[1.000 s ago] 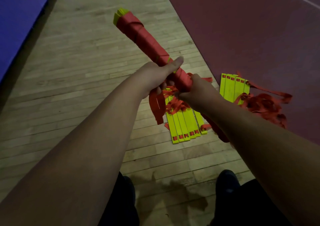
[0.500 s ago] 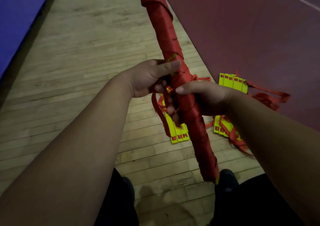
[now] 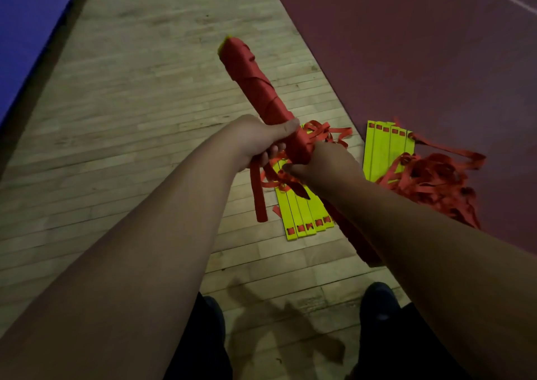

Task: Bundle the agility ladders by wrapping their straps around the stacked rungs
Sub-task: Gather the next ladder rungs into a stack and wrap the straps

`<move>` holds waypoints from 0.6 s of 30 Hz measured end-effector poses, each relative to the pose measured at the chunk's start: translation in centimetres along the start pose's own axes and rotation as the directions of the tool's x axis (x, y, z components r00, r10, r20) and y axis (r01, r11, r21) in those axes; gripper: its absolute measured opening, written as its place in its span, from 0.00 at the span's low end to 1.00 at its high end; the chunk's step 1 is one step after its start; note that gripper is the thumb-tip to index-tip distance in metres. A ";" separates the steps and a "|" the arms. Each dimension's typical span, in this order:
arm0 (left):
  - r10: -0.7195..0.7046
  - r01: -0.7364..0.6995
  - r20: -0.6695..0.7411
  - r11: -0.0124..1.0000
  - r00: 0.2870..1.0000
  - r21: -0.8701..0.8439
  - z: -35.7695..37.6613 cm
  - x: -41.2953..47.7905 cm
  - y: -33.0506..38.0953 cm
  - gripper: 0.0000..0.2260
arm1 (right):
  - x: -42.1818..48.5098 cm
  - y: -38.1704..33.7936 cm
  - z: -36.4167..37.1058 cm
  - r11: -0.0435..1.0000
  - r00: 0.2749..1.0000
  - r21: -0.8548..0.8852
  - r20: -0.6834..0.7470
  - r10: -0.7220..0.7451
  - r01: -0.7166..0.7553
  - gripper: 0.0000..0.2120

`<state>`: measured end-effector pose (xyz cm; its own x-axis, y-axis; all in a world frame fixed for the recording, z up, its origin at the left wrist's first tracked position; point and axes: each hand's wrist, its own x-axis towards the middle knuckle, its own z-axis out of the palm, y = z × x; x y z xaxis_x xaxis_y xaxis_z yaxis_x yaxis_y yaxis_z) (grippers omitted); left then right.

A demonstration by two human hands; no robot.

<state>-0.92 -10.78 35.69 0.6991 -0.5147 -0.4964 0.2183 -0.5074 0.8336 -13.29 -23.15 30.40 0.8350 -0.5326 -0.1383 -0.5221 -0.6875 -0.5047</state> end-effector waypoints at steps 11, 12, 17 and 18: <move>0.217 -0.214 0.040 0.974 0.975 -0.075 -2.5 -0.9 1.3 0.23 | -0.2 -0.7 -4.7 0.732 0.856 0.664 0.459 -0.237 -0.153 0.32; 0.250 -0.241 0.081 0.965 0.965 -0.107 -2.6 -1.2 1.5 0.22 | -0.4 -0.8 -5.1 0.681 0.800 0.701 0.526 -0.290 -0.214 0.33; 0.311 -0.307 0.115 0.950 0.944 -0.048 -2.6 -1.3 1.8 0.25 | -0.9 -1.2 -5.6 0.572 0.726 0.758 0.579 -0.371 -0.312 0.23; 0.310 -0.314 0.100 0.949 0.945 0.018 -2.8 -1.1 1.7 0.28 | -0.9 -1.1 -5.4 0.590 0.758 0.749 0.563 -0.330 -0.300 0.21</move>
<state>0.59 -9.14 38.36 0.6605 -0.7132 -0.2347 -0.0239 -0.3324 0.9428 -14.35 -24.59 35.74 0.9028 0.1008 -0.4181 -0.4283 0.1235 -0.8952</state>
